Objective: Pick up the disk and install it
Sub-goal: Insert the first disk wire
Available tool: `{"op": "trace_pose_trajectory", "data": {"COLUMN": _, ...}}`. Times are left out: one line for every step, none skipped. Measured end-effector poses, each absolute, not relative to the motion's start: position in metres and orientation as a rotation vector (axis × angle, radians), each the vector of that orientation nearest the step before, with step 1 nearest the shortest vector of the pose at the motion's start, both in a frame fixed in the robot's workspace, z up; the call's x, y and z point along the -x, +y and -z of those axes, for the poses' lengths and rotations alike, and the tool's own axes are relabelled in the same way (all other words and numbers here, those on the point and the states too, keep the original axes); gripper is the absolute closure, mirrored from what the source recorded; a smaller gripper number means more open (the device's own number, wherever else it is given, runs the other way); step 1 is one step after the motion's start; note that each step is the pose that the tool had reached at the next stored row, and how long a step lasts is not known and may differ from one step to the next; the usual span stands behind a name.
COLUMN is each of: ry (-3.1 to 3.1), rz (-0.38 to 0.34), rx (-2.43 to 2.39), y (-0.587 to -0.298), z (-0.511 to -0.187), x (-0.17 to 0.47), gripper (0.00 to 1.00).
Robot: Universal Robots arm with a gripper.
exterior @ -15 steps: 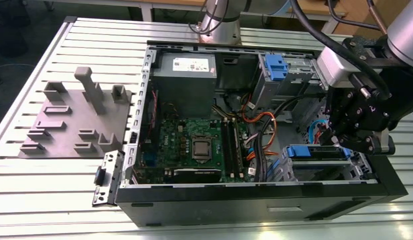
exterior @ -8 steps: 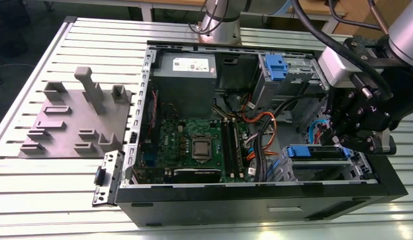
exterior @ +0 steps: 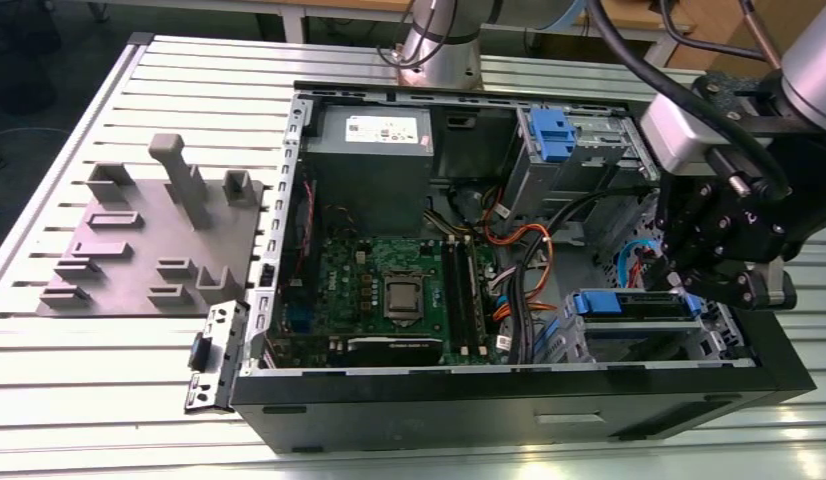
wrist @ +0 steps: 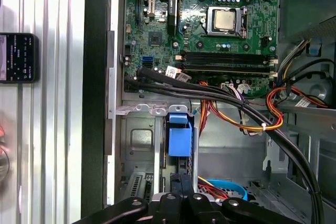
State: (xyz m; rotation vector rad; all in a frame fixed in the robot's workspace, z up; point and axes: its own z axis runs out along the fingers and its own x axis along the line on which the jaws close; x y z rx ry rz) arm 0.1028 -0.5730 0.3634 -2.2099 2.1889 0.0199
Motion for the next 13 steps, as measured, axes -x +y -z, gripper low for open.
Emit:
{"op": "trace_pose_trajectory", "data": {"ry": 2.189, "rz": -0.020, "rx": 2.210, "y": -0.5730, "z": -0.3634, "x": -0.1031, "gripper": 0.89}}
{"op": "trace_pose_trajectory", "data": {"ry": 2.189, "rz": -0.020, "rx": 2.210, "y": -0.5730, "z": -0.3634, "x": -0.1035, "gripper": 0.89}}
{"op": "trace_pose_trajectory", "data": {"ry": 2.189, "rz": -0.020, "rx": 2.210, "y": -0.5730, "z": -0.3633, "x": -0.1038, "gripper": 0.89}}
{"op": "trace_pose_trajectory", "data": {"ry": 2.189, "rz": -0.020, "rx": 2.210, "y": -0.5730, "z": -0.3633, "x": -0.1040, "gripper": 0.89}}
{"op": "trace_pose_trajectory", "data": {"ry": 2.189, "rz": -0.020, "rx": 2.210, "y": -0.5730, "z": -0.3633, "x": -0.1042, "gripper": 0.89}}
{"op": "trace_pose_trajectory", "data": {"ry": 2.189, "rz": -0.020, "rx": 2.210, "y": -0.5730, "z": -0.3634, "x": -0.1043, "gripper": 0.89}}
{"op": "trace_pose_trajectory", "data": {"ry": 2.189, "rz": -0.020, "rx": 2.210, "y": -0.5730, "z": -0.3633, "x": -0.1047, "gripper": 0.89}}
{"op": "trace_pose_trajectory", "data": {"ry": 2.189, "rz": -0.020, "rx": 2.210, "y": -0.5730, "z": -0.3633, "x": -0.1049, "gripper": 0.89}}
{"op": "trace_pose_trajectory", "data": {"ry": 2.189, "rz": -0.020, "rx": 2.210, "y": -0.5730, "z": -0.3633, "x": -0.1051, "gripper": 0.89}}
{"op": "trace_pose_trajectory", "data": {"ry": 2.189, "rz": -0.020, "rx": 2.210, "y": -0.5730, "z": -0.3634, "x": -0.1053, "gripper": 0.89}}
{"op": "trace_pose_trajectory", "data": {"ry": 2.189, "rz": -0.020, "rx": 2.210, "y": -0.5730, "z": -0.3634, "x": -0.1055, "gripper": 0.89}}
{"op": "trace_pose_trajectory", "data": {"ry": 2.189, "rz": -0.020, "rx": 2.210, "y": -0.5730, "z": -0.3634, "x": -0.1057, "gripper": 0.89}}
{"op": "trace_pose_trajectory", "data": {"ry": 2.189, "rz": -0.020, "rx": 2.210, "y": -0.5730, "z": -0.3633, "x": -0.1059, "gripper": 0.89}}
